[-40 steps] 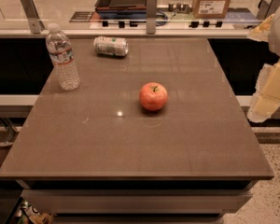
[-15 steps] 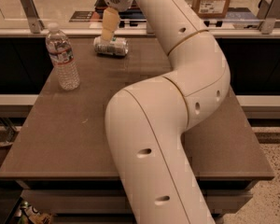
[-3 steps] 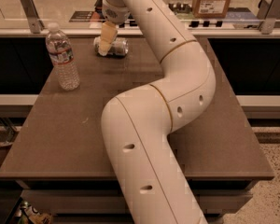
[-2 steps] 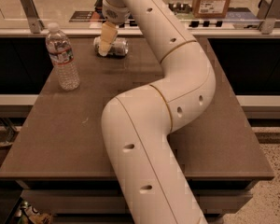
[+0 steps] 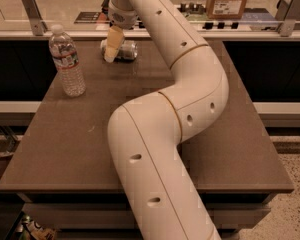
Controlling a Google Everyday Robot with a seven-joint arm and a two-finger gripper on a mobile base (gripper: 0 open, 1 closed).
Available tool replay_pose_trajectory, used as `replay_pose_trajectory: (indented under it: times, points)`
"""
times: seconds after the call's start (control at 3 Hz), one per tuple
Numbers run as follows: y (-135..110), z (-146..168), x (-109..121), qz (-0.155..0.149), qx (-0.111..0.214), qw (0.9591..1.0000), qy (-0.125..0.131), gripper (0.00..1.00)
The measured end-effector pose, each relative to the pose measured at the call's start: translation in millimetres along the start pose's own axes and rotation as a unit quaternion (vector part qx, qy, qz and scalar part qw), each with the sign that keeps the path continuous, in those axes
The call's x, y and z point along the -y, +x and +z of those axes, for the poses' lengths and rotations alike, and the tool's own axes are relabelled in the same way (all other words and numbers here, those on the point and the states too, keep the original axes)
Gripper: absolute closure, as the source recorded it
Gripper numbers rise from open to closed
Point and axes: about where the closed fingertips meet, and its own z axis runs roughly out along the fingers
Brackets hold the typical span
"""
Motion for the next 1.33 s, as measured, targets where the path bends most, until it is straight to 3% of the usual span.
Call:
replay_pose_trajectory:
  times: [0.33, 0.67, 1.33]
  points:
    - [-0.2, 0.6, -0.3, 0.0, 0.0, 1.0, -0.001, 0.0]
    - [-5.0, 5.1, 3.2, -0.001, 0.007, 1.0, 0.005, 0.17]
    - [-11.9, 14.5, 7.6, -0.001, 0.017, 0.9998, 0.011, 0.65]
